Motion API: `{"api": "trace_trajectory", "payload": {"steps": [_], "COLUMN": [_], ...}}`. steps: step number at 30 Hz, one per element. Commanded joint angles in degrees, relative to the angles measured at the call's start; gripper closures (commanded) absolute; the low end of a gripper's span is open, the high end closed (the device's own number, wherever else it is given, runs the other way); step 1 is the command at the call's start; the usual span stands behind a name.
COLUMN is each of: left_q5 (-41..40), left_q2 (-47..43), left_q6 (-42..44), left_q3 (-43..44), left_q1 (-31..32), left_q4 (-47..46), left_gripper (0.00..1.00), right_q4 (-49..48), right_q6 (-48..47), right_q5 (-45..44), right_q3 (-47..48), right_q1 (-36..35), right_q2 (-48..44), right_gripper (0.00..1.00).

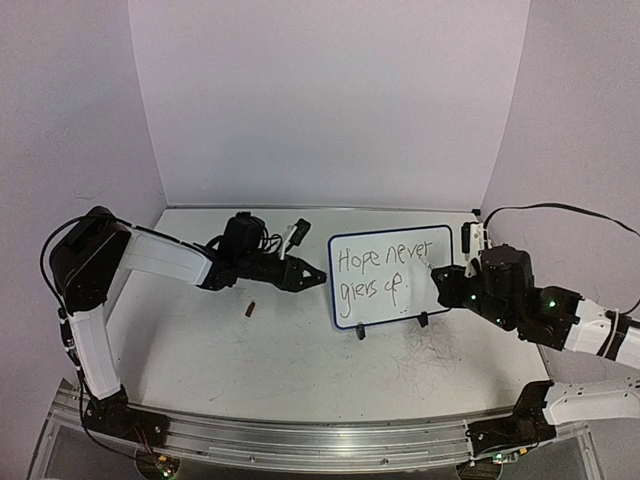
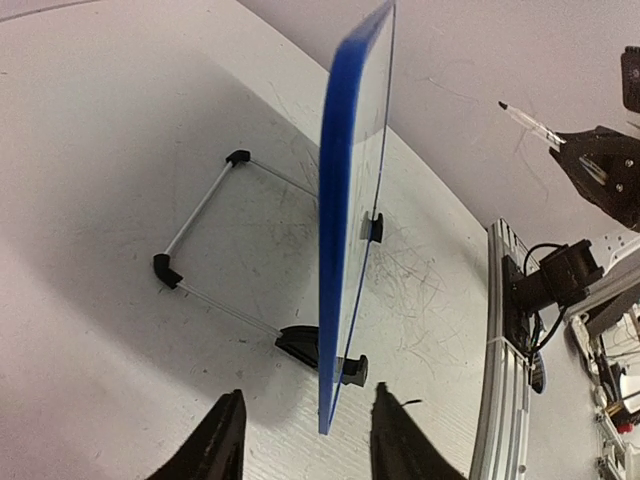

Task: Write a sentence on the whiteboard
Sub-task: Place the whiteboard at the center of the board, then pick up the pen cap from the center of the board.

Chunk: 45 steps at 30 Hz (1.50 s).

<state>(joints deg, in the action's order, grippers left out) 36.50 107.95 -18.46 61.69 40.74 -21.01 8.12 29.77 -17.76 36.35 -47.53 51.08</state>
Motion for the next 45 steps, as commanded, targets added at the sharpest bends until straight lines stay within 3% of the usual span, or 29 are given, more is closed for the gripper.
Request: {"api": "trace_trajectory", "payload": {"steps": [1, 5, 8, 12, 16, 24, 28, 45], "left_q5": [-5.0, -12.5, -21.8, -32.1, -35.7, -41.3, -40.1, -40.5], "left_q2": [-11.0, -21.4, -26.3, -26.8, -21.0, -8.5, -3.8, 1.1], "left_q6": [-0.3, -0.9, -2.9, -5.6, -6.5, -5.5, -5.0, -5.0], "left_q3": [-3.5, -8.7, -9.5, -8.2, -5.6, 1.3, 4.2, 4.4], "left_q1": [-1.7, -2.4, -2.4, -2.6, -3.3, -4.1, -4.3, -2.4], "left_q4": [2.8, 10.7, 22.8, 37.9, 44.6, 48.2, 48.3, 48.2], "left_gripper": [0.44, 0.34, 0.26, 0.19, 0.23, 0.37, 0.41, 0.57], "right_q4": [1.7, 1.7, 1.9, 1.8, 1.4, 0.1, 0.1, -0.5], "right_q6": [-4.4, -7.1, -8.3, -9.8, -11.2, -11.1, -10.4, -9.9], "right_q5": [0.0, -1.1, -1.0, 0.0, 2.0, 5.2, 5.5, 7.0], "right_q3": [4.7, 5.9, 6.2, 7.2, 8.3, 7.2, 6.0, 6.3], "right_q1": [0.2, 0.2, 0.2, 0.2, 0.2, 0.2, 0.2, 0.2], "right_q2": [-0.7, -2.5, -3.6, -4.3, -2.9, -4.1, -6.2, -5.7], "right_gripper": [1.00, 1.00, 1.00, 1.00, 1.00, 1.00, 1.00, 1.00]}}
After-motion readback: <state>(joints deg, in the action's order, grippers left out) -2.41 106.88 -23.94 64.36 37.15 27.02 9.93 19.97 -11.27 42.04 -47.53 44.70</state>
